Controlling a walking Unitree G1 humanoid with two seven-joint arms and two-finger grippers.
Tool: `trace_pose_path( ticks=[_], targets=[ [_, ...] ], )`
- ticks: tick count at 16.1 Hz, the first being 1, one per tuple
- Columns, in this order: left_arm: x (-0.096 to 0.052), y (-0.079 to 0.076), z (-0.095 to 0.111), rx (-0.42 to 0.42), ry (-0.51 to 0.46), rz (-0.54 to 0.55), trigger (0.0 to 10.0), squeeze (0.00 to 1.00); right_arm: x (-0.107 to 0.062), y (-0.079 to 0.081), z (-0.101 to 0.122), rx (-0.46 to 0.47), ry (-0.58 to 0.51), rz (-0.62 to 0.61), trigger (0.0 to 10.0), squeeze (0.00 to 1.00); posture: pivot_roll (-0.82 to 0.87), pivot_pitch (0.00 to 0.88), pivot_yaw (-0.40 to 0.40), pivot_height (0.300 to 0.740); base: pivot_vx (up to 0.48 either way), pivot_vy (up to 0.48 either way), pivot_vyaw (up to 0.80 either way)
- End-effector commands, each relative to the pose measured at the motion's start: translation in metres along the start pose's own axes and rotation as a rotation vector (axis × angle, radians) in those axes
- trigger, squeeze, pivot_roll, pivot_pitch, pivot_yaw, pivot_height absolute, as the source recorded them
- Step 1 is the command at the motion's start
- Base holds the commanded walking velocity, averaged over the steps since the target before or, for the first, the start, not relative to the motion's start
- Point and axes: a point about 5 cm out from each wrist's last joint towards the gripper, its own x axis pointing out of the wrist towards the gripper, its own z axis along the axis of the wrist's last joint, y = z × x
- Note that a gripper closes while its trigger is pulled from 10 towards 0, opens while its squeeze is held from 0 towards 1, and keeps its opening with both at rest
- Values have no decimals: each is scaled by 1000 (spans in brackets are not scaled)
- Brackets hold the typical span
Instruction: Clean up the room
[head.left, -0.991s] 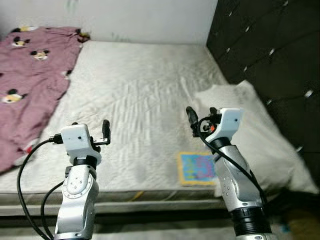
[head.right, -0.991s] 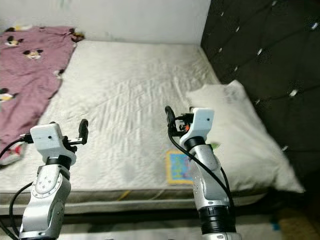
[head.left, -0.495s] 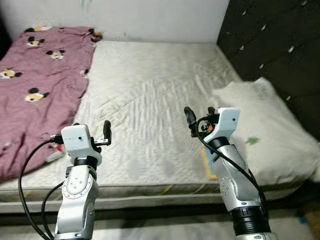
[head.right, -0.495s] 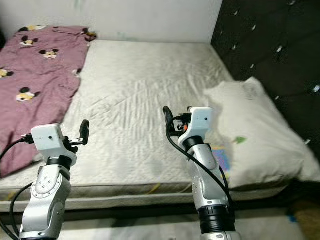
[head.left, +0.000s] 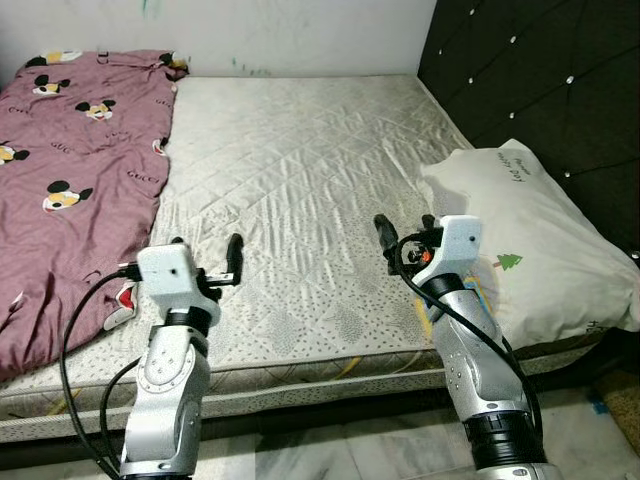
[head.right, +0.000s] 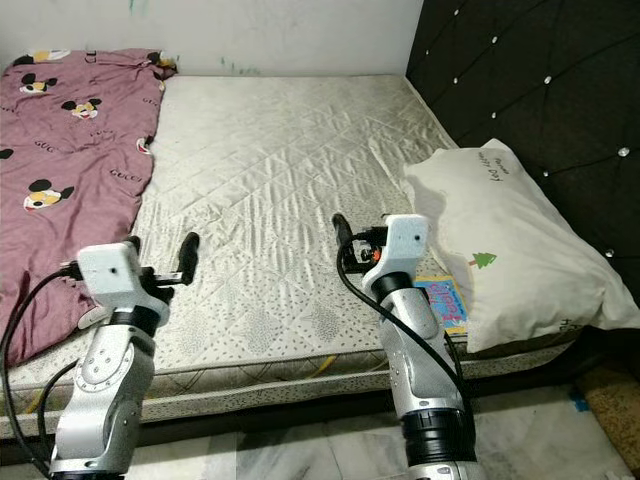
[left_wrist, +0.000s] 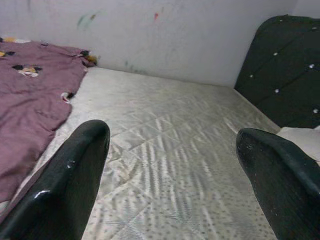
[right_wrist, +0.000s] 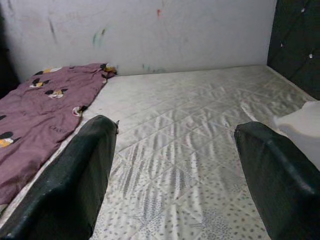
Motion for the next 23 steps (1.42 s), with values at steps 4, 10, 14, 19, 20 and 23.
trace_pose_path(
  ticks=[4,10,14,19,20,23],
  targets=[
    [1,-1,5,-7,-21,-33,10000,0,1,-3,1,-15,-6,-8,10000,0,-47,48,-29,740,449,0,0],
    [-1,0,1,31,4,11,10000,0,-2,-4,-2,-18,-2,-25,10000,0,-42,59,-18,740,297,0,0],
    [-1,-2,1,14,7,1,10000,0,-3,-7,-3,-28,0,-32,10000,0,-43,64,-20,740,0,0,0],
    [-1,-2,-1,9,11,5,10000,0,-2,-8,-3,-32,3,-32,10000,0,-43,66,-24,740,0,355,0],
    [-1,-2,0,9,11,6,10000,0,-1,-7,-3,-32,3,-30,10000,0,-43,68,-25,740,0,469,0],
    [1,-1,0,11,7,15,10000,0,0,-5,-1,-35,-2,-13,10000,0,-46,73,-31,740,0,469,0]
  ],
)
